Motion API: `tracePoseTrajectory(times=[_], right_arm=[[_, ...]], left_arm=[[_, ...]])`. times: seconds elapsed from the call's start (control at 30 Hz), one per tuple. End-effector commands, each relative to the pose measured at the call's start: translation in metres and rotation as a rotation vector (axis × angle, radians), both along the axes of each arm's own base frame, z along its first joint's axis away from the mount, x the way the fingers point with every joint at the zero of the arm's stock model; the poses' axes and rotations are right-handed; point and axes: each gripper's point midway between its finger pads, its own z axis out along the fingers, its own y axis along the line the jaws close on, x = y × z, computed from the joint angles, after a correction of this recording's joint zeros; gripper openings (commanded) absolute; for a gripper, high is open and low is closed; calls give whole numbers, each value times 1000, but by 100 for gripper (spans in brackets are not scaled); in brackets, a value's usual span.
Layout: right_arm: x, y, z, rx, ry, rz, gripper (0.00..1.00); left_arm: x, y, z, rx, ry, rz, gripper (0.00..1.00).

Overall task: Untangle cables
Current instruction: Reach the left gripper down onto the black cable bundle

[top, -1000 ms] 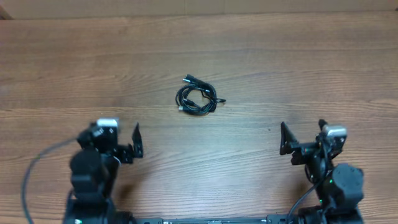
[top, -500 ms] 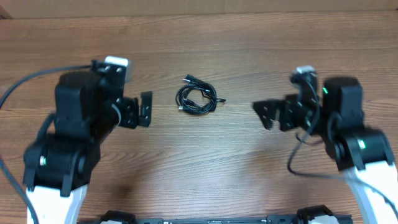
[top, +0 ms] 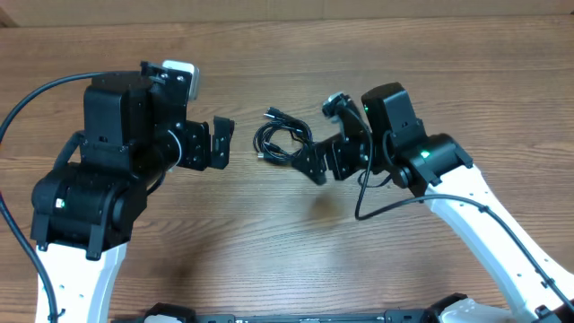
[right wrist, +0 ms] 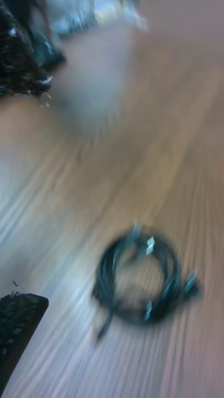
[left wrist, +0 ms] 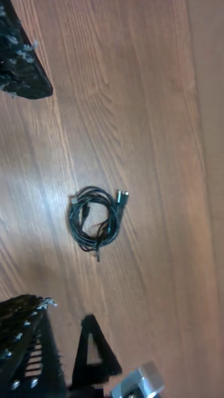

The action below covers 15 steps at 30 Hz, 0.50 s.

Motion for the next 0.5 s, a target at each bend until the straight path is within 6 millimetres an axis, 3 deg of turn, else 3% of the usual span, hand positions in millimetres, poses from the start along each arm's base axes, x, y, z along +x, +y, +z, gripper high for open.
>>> tracePoseTrajectory(times=[0.0, 0.13, 0.2, 0.27, 0.37, 0.47], right_arm=[[44, -35, 67, -130, -223, -221, 100], [45, -76, 164, -169, -356, -382, 100], [39, -94, 201, -137, -389, -448, 100], [32, -111, 224, -129, -412, -487, 100], [23, -135, 235, -145, -401, -543, 100], [15, -158, 226, -188, -346, -592, 100]], left_arm=[[12, -14, 0, -8, 2, -12, 100], [20, -67, -8, 3, -22, -279, 100], [13, -101, -14, 37, -59, -506, 100], [8, -127, -28, 103, -82, -676, 100], [19, -147, -57, 237, -89, -783, 100], [49, -150, -89, 342, -55, -732, 100]])
